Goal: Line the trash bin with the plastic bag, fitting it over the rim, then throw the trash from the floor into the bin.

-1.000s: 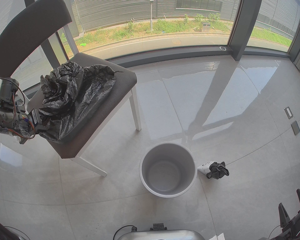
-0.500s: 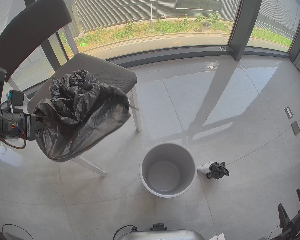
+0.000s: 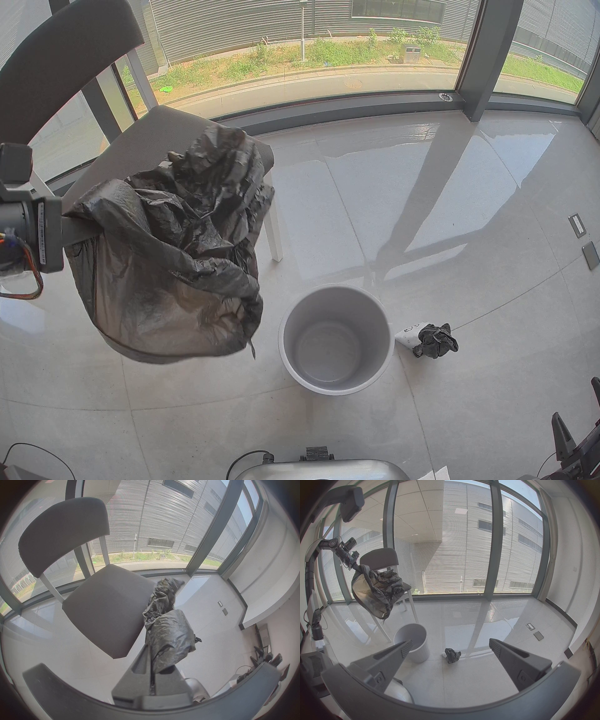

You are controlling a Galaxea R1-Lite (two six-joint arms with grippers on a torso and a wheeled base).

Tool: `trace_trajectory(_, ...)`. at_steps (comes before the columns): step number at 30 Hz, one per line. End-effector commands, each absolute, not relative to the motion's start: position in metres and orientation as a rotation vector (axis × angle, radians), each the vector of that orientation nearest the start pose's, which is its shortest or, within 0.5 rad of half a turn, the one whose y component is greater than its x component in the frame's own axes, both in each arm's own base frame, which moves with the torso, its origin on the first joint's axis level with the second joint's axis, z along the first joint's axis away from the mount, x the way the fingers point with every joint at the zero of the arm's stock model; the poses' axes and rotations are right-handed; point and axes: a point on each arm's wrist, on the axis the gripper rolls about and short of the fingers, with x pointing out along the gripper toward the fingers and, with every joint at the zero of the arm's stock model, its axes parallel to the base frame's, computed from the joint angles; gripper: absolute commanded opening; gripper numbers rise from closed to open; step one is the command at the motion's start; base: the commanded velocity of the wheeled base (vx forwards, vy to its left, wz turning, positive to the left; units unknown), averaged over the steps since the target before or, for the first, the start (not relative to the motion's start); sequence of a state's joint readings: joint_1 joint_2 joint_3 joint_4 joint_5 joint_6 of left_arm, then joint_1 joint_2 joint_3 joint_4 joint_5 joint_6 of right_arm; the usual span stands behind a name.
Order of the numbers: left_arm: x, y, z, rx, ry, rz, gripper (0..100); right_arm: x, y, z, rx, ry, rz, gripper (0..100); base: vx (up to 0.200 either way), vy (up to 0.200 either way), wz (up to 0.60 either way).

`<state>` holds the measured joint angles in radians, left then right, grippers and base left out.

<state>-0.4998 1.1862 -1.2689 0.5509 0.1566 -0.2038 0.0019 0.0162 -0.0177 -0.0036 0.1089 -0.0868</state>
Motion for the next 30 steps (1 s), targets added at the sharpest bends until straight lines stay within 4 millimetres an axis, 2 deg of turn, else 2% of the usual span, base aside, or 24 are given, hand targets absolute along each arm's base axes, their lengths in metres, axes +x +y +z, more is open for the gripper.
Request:
trace_trajectory(1,0.115,-0.073,0.342,-0.074,0.425,-0.367,0,-0.019,0.002,0.078,-0.078,0.041,0.137,100,0.000,0.000,0.00)
trace_trajectory(4,0.114,-0.077,0.348,-0.087,0.409,-0.405,0,-0.018,0.002,0.078,-0.082,0.053,0.154,100,0.000,0.000,0.00)
trace_trajectory(9,0.116,-0.104,0.362,-0.158,0.406,-0.503,0,-0.018,0.002,0.080,-0.074,0.060,0.168,100,0.000,0.000,0.00)
trace_trajectory(11,0.119,-0.108,0.362,-0.156,0.401,-0.507,0,-0.017,0.002,0.092,-0.053,0.056,0.193,100,0.000,0.000,0.00)
trace_trajectory(12,0.124,-0.116,0.364,-0.158,0.383,-0.519,0,-0.007,0.003,0.126,0.054,0.103,0.237,100,0.000,0.000,0.00)
trace_trajectory(13,0.125,-0.119,0.364,-0.160,0.375,-0.526,0,-0.001,0.003,0.131,0.085,0.142,0.238,100,0.000,0.000,0.00)
trace_trajectory(15,0.128,-0.125,0.364,-0.158,0.360,-0.540,0,0.007,0.004,0.133,0.083,0.184,0.252,100,0.000,0.000,0.00)
trace_trajectory(18,0.132,-0.142,0.366,-0.138,0.309,-0.598,0,0.013,0.008,0.136,0.011,0.212,0.398,100,0.000,0.000,0.00)
trace_trajectory(23,0.135,-0.157,0.370,-0.156,0.249,-0.660,0,0.037,0.012,0.140,0.012,0.338,0.444,100,0.000,0.000,0.00)
trace_trajectory(27,0.134,-0.167,0.370,-0.173,0.234,-0.698,0,0.059,0.020,0.132,-0.041,0.421,0.529,100,0.000,0.000,0.00)
trace_trajectory(28,0.134,-0.167,0.370,-0.173,0.234,-0.698,0,0.059,0.020,0.132,-0.041,0.421,0.529,100,0.000,0.000,0.00)
trace_trajectory(30,0.134,-0.168,0.370,-0.184,0.228,-0.707,0,0.074,0.026,0.125,-0.050,0.468,0.559,100,0.000,0.000,0.00)
